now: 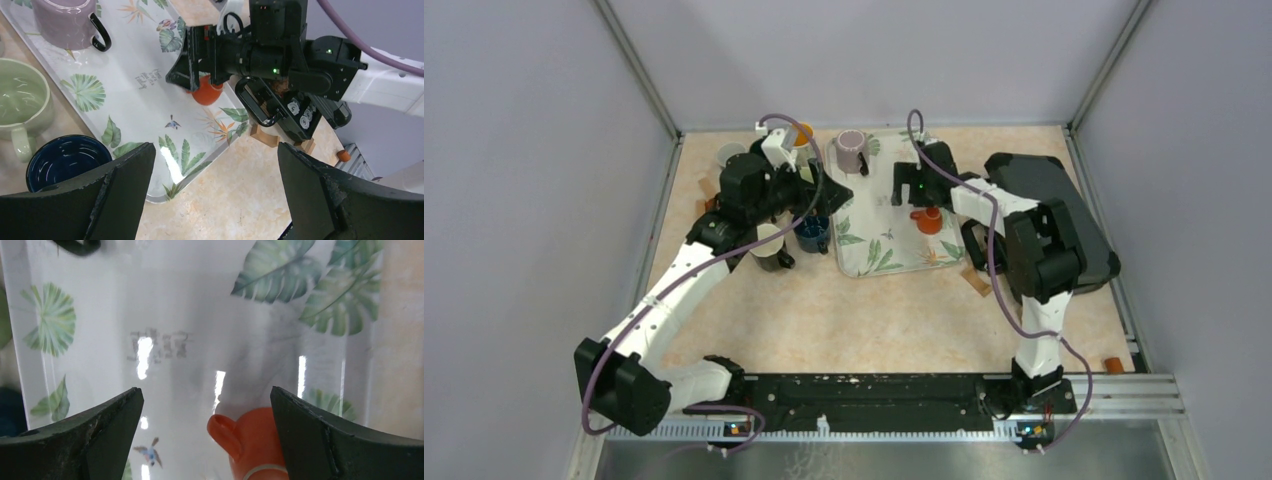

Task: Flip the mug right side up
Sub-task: Turn over the cup on the tray.

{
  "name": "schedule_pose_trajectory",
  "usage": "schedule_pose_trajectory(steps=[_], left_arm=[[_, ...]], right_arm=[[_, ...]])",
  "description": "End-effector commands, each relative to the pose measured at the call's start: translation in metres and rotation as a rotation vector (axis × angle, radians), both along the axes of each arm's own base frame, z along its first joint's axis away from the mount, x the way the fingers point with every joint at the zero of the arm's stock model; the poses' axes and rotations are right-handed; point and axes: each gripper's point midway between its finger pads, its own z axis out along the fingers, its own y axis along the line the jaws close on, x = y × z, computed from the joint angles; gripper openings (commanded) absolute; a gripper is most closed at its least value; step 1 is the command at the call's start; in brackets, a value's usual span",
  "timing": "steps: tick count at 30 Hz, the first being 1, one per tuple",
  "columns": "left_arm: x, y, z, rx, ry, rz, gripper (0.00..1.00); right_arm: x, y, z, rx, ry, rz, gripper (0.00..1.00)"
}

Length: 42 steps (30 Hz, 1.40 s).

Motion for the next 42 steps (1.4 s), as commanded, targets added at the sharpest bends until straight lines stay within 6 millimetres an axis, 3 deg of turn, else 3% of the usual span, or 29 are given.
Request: schedule_pose_trajectory(steps=[1,6,10,14,18,22,27,33,35,38,42], left_arm=[[0.003,-0.004,0.004,-0.025,-0.028,-0.018,0.99],[0.003,-0.006,-0.001,-0.032,-0.011,-0.020,0.98],[0.004,-0.009,-0.006,-0.034,0.005,-0.031,0.99],[0.004,-0.016,-0.016,-0.029,0.037,-0.072,0.99],[0.003,-0.036,-0.034,0.027,0.040,-0.154,0.99],[0.010,-0.063,-0.066,0.187,0.017,-0.246,0.99],[0.023,-0.086,-0.089,0.295,-0.079,-0.356,0.98],[0.020,-0.125,-0.115,0.408,-0.196,-0.526,0.89],[0.019,-0.136,-0.133,0.444,-0.209,-0.573,0.84],[0.024,-0.147,-0.155,0.485,-0.200,-0.626,0.73],[0.031,-0.162,-0.173,0.525,-0.191,-0.692,0.68]], right_arm=[[-0.035,0.038,0.023,0.081,-0.011,0.104,0.99],[-0.058,0.043,0.039,0.070,-0.026,0.127,0.99],[-0.064,0.021,0.060,0.020,-0.050,0.047,0.99],[-0.084,0.001,0.067,0.015,-0.043,-0.024,0.99],[-0.104,-0.020,0.075,0.022,-0.057,-0.105,0.99],[-0.121,-0.039,0.097,0.069,-0.117,-0.164,0.99],[-0.141,-0.062,0.125,0.134,-0.226,-0.227,0.99],[-0.165,-0.084,0.161,0.197,-0.354,-0.264,0.99],[-0.173,-0.089,0.173,0.224,-0.394,-0.267,0.99],[-0.181,-0.092,0.182,0.245,-0.415,-0.266,0.99],[-0.189,-0.092,0.191,0.277,-0.430,-0.250,0.99]])
